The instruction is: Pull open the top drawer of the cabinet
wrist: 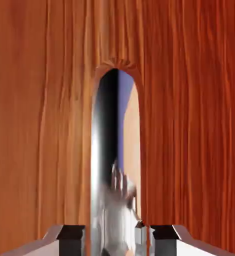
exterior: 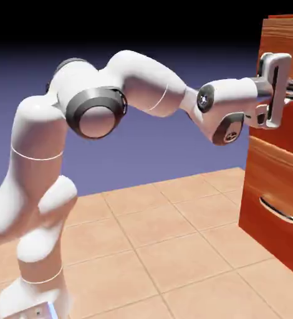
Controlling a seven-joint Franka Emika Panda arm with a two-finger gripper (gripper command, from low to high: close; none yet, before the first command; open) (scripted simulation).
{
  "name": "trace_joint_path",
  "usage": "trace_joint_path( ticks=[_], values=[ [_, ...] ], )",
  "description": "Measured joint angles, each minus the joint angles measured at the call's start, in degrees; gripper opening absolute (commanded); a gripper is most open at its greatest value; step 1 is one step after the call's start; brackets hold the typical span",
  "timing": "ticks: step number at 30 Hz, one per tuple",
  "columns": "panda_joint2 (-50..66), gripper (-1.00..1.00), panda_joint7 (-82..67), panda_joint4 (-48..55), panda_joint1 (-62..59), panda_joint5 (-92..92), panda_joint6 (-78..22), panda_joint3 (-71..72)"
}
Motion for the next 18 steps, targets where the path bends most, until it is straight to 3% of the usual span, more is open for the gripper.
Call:
trace_joint_path(
  ticks=[12, 18],
  values=[
    [9.9, -1.0, 18.8, -9.1, -24.9, -12.5, 3.1, 16.9],
    [10.0, -1.0, 19.1, -10.9, -37.1, -12.9, 3.4, 28.7]
  ],
)
